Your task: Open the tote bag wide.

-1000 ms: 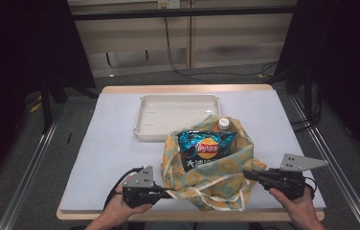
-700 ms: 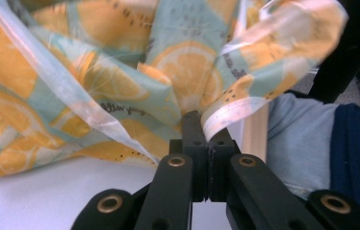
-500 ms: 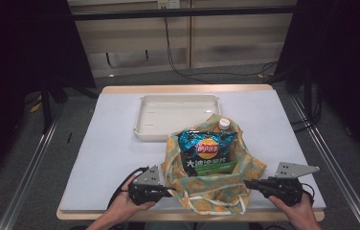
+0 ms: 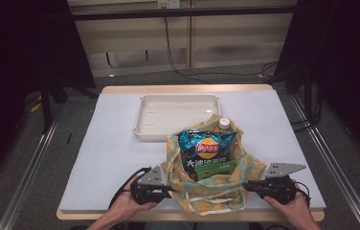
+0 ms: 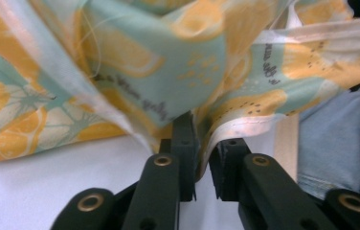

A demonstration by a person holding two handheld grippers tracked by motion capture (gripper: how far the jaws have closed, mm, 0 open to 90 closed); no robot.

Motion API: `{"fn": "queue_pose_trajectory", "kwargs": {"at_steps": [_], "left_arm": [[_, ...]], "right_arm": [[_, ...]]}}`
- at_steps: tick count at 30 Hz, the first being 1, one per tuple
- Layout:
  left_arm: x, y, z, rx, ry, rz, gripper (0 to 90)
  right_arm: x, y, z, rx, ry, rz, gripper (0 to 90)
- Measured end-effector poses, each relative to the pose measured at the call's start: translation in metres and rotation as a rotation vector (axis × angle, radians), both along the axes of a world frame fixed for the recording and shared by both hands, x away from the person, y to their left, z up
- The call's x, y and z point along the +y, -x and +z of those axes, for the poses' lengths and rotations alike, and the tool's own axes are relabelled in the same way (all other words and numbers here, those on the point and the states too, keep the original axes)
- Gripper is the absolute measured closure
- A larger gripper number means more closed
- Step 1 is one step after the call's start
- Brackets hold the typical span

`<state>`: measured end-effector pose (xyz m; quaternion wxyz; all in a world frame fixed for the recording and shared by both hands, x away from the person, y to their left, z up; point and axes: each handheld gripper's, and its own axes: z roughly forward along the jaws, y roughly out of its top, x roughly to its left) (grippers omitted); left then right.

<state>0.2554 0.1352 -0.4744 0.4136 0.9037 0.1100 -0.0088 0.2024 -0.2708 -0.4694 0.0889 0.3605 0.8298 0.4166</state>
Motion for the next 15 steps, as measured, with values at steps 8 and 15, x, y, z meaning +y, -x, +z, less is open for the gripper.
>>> {"fn": "queue_pose_trajectory", "kwargs": {"at_steps": [8,15], "left_arm": [[0.02,0.009,0.017,-0.018,0.102,0.051,67.9],[0.036,0.008,0.04,-0.034,0.194,0.087,60.8]], "right_arm": [[-0.009,0.02,0.027,-0.106,-0.117,-0.028,59.8],[-0.014,0.026,0.055,-0.189,-0.165,-0.082,60.3]]}}
